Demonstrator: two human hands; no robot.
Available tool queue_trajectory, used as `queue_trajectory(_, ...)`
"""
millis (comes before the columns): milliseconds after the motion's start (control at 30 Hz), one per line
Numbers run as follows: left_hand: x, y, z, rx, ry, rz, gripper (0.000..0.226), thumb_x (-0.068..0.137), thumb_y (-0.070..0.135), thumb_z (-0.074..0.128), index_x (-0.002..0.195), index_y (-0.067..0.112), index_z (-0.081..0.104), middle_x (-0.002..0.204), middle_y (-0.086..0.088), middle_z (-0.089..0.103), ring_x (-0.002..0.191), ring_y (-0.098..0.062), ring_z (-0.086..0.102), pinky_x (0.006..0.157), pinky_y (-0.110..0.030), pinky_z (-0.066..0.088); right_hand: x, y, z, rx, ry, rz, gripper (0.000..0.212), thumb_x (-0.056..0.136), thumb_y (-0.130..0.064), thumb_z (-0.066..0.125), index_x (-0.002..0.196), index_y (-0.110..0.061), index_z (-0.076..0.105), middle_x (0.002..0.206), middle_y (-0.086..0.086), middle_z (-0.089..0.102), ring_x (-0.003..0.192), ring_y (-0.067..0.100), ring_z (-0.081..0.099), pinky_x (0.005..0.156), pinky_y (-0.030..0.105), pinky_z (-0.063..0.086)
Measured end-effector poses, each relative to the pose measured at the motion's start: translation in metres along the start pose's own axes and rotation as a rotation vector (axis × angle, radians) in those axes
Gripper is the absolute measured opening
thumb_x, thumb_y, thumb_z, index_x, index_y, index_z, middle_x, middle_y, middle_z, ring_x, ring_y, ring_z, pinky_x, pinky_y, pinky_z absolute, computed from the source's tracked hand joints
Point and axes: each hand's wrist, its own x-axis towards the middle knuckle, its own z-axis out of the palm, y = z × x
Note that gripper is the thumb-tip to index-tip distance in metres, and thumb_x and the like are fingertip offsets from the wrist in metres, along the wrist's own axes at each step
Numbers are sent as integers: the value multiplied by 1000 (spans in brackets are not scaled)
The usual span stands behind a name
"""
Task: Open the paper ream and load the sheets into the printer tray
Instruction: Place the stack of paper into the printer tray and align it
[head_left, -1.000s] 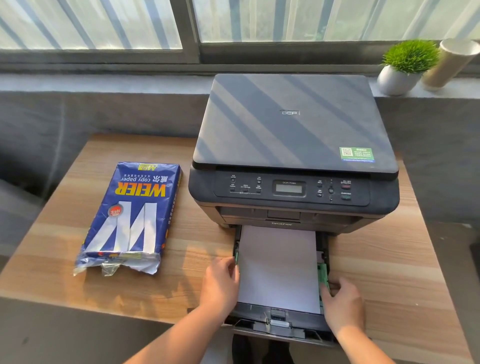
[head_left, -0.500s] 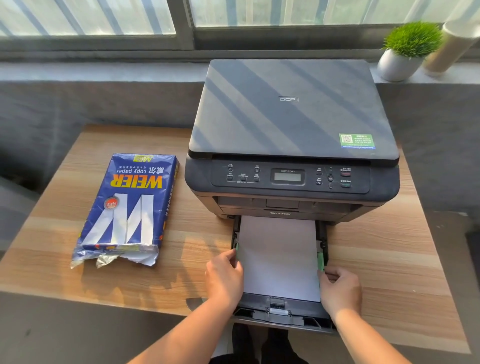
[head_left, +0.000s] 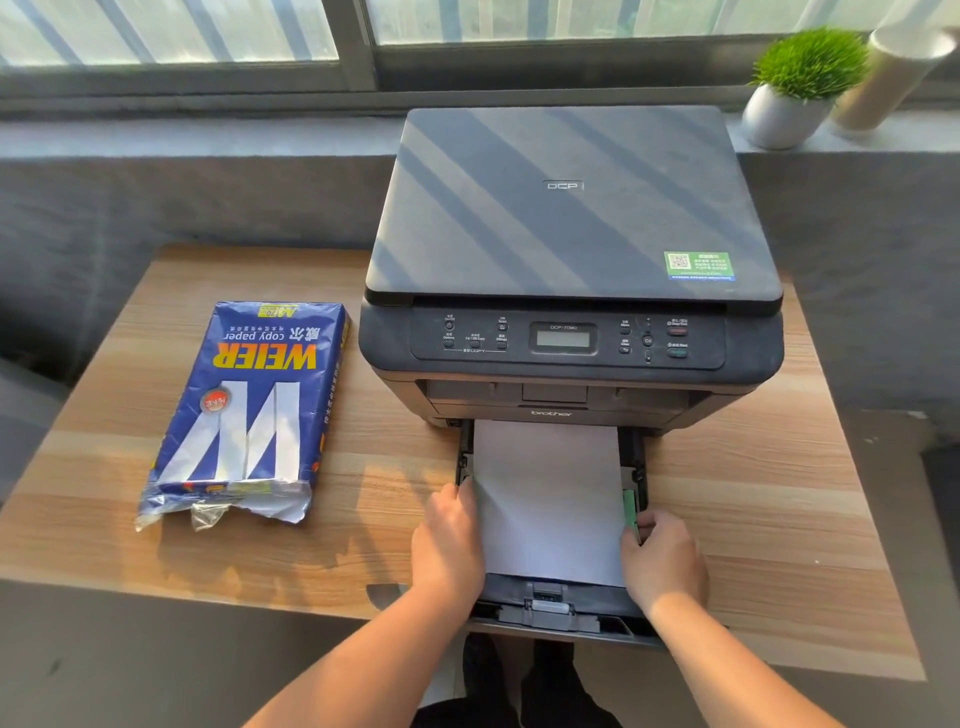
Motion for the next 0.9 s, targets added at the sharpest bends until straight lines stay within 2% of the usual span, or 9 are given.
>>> queue_trajectory(133, 1, -9, 4, 112, -13, 47, 54, 79, -8, 55, 125, 17, 45, 102, -4, 55, 90, -26, 52, 59, -35, 39, 2, 6, -5, 1, 7, -20, 12, 81, -21, 65, 93, -18, 66, 87, 5, 70, 77, 31, 63, 65, 35, 50)
queue_trajectory(233, 0, -13, 6, 163, -20, 89, 58, 80, -7, 60, 130, 16, 43, 104, -3, 55, 92, -24, 54, 64, -36, 48, 2, 6, -6, -7, 12, -68, 13, 82, -18, 65, 95, -14, 67, 88, 7, 69, 76, 30, 63, 62, 33, 48)
queue_trajectory(367, 6, -19, 4, 99, -16, 108, 51, 86, -1, 57, 131, 19, 45, 105, -1, 59, 86, -24, 60, 66, -35, 51, 4, 10, -9, 5, 3, -105, 13, 82, -19, 67, 93, -13, 67, 84, 6, 69, 75, 27, 63, 66, 38, 53)
queue_trajectory(500, 5, -19, 2, 64, -15, 100, 54, 85, 0, 56, 134, 21, 45, 103, -1, 60, 83, -26, 61, 61, -32, 43, 1, 11, -10, 6, -1, -87, 12, 83, -22, 66, 93, -15, 67, 83, 5, 68, 73, 27, 62, 64, 38, 54)
queue_trajectory(733, 3, -18, 0, 59, -35, 110, 55, 88, 3, 54, 139, 22, 42, 110, -1, 60, 90, -25, 61, 70, -36, 50, -1, 6, -17, -33, -1, -108, 8, 86, -27, 64, 90, -20, 67, 84, 1, 69, 72, 25, 61, 62, 35, 52)
queue_trajectory(800, 3, -18, -3, -2, -62, 113, 51, 88, 7, 54, 137, 22, 46, 110, 0, 61, 91, -26, 61, 73, -39, 53, -1, 5, -20, -31, -32, -125, 10, 87, -29, 63, 92, -21, 67, 88, 1, 70, 75, 25, 62, 65, 38, 54)
queue_trajectory(900, -9, -22, -15, -41, -7, 189, 44, 89, 17, 58, 133, 16, 51, 122, 0, 61, 105, -23, 60, 81, -38, 55, -10, 7, -31, -62, -57, -232, 27, 90, -32, 60, 111, -17, 64, 107, 2, 67, 95, 23, 61, 81, 40, 53)
